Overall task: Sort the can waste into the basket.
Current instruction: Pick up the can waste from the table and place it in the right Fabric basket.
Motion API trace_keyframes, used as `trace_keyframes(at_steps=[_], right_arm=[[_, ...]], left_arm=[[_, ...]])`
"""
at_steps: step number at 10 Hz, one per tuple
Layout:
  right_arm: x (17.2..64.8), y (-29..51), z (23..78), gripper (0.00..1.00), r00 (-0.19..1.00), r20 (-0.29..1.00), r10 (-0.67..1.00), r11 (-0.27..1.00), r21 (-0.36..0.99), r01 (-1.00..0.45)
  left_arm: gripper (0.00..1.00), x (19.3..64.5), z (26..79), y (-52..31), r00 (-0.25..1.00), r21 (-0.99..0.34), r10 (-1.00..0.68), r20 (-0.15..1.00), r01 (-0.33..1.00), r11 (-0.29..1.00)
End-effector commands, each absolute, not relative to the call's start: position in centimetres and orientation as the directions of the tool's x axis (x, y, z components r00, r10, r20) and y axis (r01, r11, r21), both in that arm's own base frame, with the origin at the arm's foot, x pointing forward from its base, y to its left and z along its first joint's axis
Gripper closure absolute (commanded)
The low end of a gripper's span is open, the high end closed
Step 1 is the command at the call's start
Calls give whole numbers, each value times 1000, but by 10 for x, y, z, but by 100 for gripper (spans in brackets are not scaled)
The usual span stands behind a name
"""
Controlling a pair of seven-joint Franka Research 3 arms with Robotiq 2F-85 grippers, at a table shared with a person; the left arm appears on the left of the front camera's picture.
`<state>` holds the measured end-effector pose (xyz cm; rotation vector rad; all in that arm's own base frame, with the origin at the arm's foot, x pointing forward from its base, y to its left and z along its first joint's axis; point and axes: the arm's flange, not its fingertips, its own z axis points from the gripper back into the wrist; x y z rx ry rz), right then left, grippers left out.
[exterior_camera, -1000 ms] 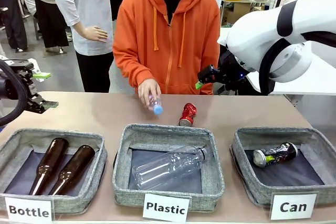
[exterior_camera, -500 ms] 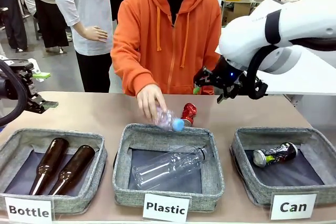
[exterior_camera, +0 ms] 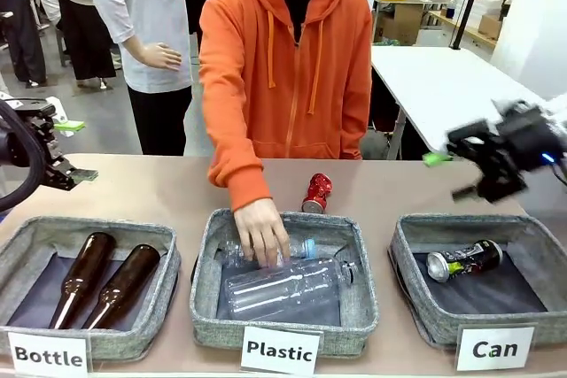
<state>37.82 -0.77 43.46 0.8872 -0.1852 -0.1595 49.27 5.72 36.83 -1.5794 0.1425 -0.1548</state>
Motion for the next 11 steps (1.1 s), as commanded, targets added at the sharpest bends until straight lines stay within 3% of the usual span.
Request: trace_keyframes(at_steps=[1, 6, 11], right_arm=[[373, -53, 410, 0, 983, 115, -141, 503, 864, -29], [405, -34, 407, 0, 974, 116, -197, 543, 840, 10], [484, 121, 470, 0, 982, 132, -139, 874, 483, 59]], left_arm=[[0, 493, 371, 57, 983, -999, -183, 34, 26, -41], [0, 493, 371, 57, 983, -999, -183, 34, 26, -41], [0, 493, 371, 57, 983, -999, -183, 34, 26, -41]])
